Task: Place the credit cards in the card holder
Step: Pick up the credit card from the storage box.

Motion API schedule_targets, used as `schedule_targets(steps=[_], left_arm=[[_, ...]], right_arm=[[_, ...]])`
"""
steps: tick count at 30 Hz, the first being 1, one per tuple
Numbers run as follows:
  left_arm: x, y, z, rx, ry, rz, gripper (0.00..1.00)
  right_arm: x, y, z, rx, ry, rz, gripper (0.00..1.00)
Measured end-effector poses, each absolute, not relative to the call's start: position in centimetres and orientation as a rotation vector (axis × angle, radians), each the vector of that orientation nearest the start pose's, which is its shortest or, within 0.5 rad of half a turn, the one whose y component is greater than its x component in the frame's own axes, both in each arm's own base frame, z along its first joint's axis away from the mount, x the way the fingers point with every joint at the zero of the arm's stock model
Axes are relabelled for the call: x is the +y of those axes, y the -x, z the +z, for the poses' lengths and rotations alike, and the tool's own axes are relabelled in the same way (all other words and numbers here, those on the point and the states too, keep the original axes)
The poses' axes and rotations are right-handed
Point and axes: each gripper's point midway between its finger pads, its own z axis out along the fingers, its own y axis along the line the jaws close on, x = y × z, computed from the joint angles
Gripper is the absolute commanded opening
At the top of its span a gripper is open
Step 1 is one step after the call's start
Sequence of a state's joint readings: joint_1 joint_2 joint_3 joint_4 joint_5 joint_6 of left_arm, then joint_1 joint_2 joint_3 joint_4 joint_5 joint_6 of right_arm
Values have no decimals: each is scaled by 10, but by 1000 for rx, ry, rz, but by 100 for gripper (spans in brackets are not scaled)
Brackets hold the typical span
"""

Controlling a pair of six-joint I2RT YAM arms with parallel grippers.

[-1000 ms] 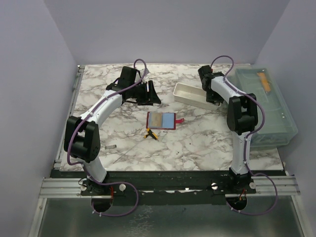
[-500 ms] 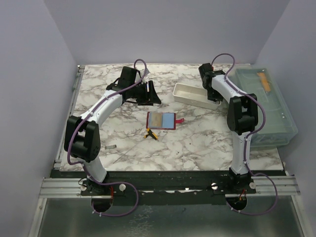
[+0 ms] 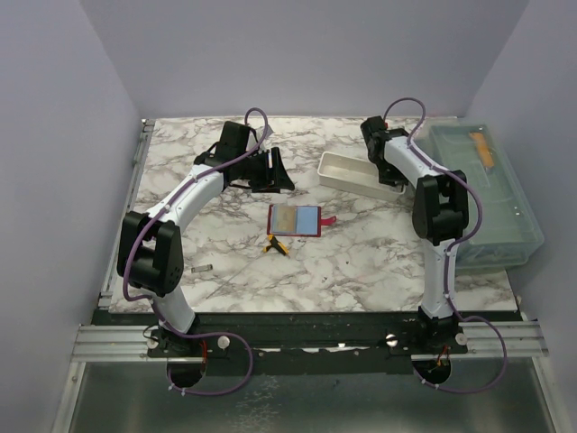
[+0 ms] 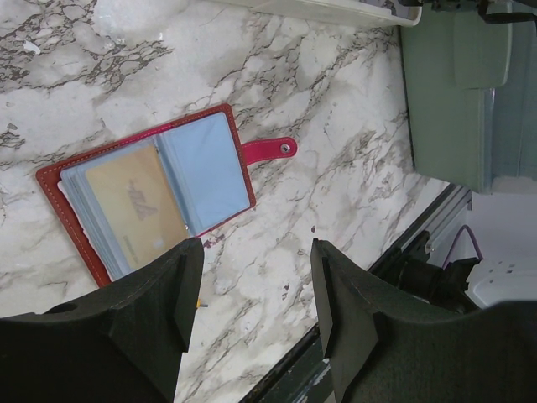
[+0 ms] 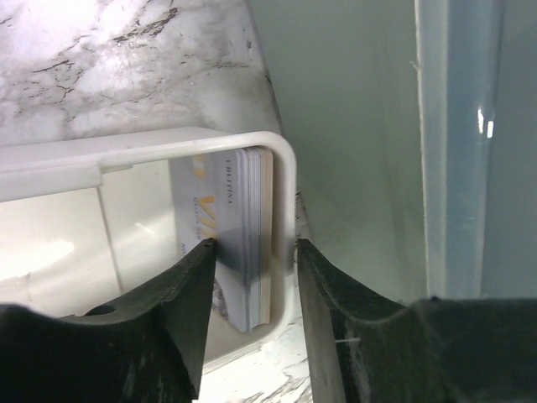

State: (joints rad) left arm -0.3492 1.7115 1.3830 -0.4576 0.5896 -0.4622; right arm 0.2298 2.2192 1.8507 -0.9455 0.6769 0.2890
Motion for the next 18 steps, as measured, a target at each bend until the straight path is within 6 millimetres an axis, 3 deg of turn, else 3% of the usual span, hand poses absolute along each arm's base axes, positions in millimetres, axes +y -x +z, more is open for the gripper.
schedule_targets(steps=[18], left_arm=[[-257,-362,179,2446,-182,-1093,60]], right_arm=[[-4,-454,76,2598,-187,-882,33]])
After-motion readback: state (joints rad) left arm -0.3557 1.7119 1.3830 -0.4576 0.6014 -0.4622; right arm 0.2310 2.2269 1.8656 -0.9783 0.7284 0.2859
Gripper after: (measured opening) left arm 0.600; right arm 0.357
